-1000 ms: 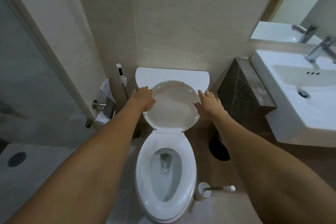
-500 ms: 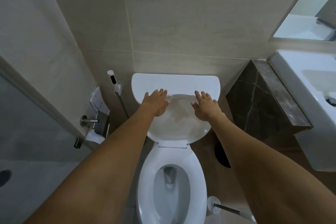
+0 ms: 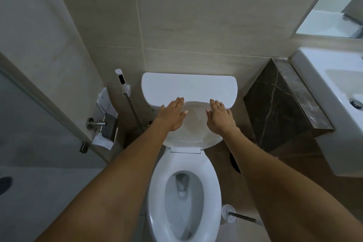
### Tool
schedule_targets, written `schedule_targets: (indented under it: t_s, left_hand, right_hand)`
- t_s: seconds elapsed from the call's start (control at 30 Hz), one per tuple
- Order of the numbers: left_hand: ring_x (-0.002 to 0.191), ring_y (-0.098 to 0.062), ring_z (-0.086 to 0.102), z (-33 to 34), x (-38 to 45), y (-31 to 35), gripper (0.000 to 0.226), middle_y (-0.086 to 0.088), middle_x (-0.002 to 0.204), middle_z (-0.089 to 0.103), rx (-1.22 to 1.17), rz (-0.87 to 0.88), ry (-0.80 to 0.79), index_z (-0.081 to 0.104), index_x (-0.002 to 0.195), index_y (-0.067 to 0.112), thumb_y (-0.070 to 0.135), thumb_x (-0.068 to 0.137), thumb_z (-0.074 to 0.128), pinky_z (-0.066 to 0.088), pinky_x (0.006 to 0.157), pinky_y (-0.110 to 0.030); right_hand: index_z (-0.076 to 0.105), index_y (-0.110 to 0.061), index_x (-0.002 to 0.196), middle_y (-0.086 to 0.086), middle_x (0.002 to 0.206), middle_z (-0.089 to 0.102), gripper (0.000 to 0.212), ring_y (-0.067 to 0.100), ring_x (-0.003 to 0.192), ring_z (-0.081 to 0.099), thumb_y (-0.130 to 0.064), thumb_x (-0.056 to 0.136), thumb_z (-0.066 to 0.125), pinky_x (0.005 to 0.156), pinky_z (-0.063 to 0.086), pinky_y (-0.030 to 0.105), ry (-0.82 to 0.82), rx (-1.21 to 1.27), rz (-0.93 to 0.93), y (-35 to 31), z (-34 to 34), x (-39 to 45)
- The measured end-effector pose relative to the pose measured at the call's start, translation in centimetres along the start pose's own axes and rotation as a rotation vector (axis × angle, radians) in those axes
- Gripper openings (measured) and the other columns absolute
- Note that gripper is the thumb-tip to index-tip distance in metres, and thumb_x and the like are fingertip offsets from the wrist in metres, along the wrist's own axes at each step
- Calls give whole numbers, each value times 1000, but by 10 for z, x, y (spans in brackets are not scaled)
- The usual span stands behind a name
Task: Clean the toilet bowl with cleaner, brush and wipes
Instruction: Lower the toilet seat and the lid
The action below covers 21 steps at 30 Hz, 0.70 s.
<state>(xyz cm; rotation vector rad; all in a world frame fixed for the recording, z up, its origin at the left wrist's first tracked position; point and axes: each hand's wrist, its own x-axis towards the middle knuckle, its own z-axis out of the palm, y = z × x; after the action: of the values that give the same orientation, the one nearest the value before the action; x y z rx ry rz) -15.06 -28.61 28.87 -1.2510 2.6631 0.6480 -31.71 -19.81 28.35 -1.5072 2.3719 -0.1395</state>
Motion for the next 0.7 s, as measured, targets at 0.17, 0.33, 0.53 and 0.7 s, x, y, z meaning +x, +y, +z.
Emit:
schedule_targets:
  t_s: [0.17,0.33,0.53,0.7]
  left_hand:
    - [147,-18,3,14,-36,6,59,-2,160,-1,-11,4,-6,-2,153,15,39,104,20,5,116,-46]
    - [146,-17,7,42,-86,12,58,0,160,5,-32,-5,30,6,153,17,43,102,22,8,116,-45]
    - [145,-18,13,89,-140,21,56,-2,159,15,-25,-44,97,14,152,16,42,102,24,15,116,-44]
    - [145,-17,13,138,-177,28,56,-3,158,17,-5,-99,78,16,151,15,42,103,22,12,117,-46]
  right_hand:
    - [13,-11,152,8,159,18,51,25,148,10,-30,105,19,118,11,46,4,-18,-30,1,1,-34]
    - [16,-12,151,8,158,19,49,23,148,8,-26,105,20,118,12,46,-26,-6,-52,5,16,-76]
    - [19,-15,150,8,158,17,51,23,148,6,-21,101,34,118,13,47,-5,-89,-115,18,55,-132]
    - [17,-16,151,8,160,11,49,22,148,4,-29,104,19,118,9,45,-15,-79,-181,35,97,-186]
